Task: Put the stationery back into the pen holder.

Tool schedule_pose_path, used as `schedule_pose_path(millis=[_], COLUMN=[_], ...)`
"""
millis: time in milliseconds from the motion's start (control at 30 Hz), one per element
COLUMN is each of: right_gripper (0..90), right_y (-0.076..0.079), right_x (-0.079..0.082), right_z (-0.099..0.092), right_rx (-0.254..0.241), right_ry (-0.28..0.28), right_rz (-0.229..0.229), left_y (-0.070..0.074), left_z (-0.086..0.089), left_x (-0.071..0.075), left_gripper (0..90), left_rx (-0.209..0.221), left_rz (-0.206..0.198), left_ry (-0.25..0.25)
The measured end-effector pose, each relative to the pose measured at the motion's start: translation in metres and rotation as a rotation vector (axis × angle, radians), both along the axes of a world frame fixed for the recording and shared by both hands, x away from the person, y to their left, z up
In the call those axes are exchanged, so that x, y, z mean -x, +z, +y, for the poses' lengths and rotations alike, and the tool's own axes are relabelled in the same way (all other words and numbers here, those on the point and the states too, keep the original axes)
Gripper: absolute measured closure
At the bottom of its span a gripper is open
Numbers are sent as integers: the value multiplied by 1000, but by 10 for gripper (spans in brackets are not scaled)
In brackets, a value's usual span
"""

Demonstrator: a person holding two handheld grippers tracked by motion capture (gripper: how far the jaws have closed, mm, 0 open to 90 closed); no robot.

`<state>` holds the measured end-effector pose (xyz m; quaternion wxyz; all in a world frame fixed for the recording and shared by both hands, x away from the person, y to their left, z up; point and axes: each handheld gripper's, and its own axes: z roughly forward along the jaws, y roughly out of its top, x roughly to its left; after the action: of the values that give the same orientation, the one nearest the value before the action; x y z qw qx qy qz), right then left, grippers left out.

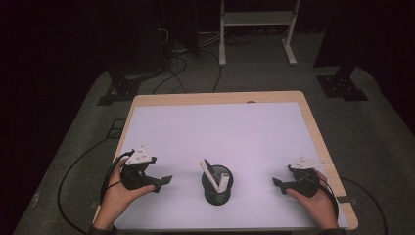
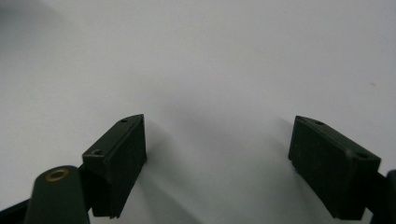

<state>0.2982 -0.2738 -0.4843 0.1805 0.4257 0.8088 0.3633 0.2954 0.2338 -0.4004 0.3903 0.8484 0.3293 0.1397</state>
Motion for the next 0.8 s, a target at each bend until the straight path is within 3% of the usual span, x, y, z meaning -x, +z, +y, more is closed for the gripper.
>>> schedule_pose_path(millis=[233,367,800], right_gripper=[181,180,181], right_y=[0,0,0], right_x=[0,0,0], right_z=[0,0,0], right_rx=[-2,-2,-2], right_ry=[-1,-1,-1], right_rz=[1,1,1], left_y=[-18,-30,-49], left_z=[10,17,34], left_x=[0,-1,-1], left_gripper=[90,90,90], left_rx=[-19,-52,-61], left_rz=[29,45,84], left_ry=[37,76,135])
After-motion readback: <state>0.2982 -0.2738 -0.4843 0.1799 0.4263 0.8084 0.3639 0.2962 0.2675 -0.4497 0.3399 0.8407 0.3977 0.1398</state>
